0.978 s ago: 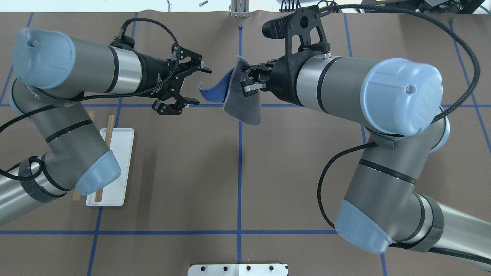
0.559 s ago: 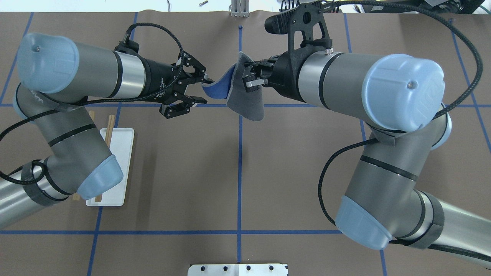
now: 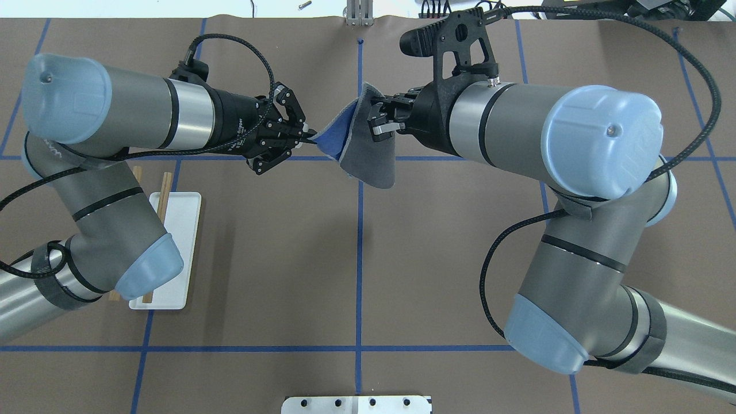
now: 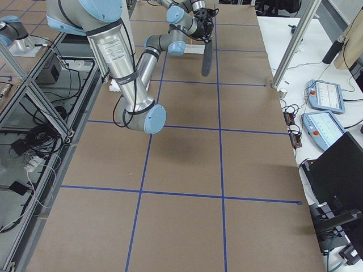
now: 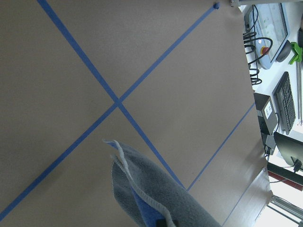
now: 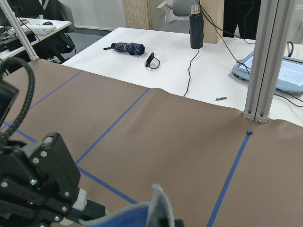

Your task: Hang towel on rack

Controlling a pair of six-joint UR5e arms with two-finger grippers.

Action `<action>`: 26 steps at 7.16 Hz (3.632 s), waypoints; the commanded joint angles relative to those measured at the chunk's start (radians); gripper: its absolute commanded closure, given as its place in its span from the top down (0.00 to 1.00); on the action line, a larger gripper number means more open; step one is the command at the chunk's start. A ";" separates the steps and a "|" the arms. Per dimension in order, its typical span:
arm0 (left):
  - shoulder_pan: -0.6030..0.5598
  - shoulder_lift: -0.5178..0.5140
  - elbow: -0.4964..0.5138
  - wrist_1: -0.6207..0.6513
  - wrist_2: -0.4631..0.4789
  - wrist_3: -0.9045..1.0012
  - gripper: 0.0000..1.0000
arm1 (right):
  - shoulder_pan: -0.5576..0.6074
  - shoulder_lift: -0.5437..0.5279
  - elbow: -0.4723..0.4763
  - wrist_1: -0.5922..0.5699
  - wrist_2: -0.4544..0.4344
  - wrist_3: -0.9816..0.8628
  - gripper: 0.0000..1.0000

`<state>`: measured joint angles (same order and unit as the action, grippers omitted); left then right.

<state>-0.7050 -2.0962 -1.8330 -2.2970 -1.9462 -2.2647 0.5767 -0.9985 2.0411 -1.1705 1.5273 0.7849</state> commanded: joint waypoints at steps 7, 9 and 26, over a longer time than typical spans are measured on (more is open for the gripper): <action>-0.088 0.008 -0.005 0.011 -0.081 0.124 0.00 | 0.205 -0.023 0.071 -0.552 0.268 0.103 1.00; -0.207 0.057 -0.018 0.011 -0.225 0.369 0.00 | 0.310 -0.078 0.039 -0.651 0.379 0.006 1.00; -0.533 0.584 0.120 -0.012 -0.514 1.636 0.99 | 0.710 -0.561 -0.122 -0.561 0.619 -0.771 1.00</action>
<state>-1.2094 -1.5093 -1.7184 -2.3121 -2.4734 -0.6342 1.2839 -1.5458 1.9187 -1.7317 2.1455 0.0133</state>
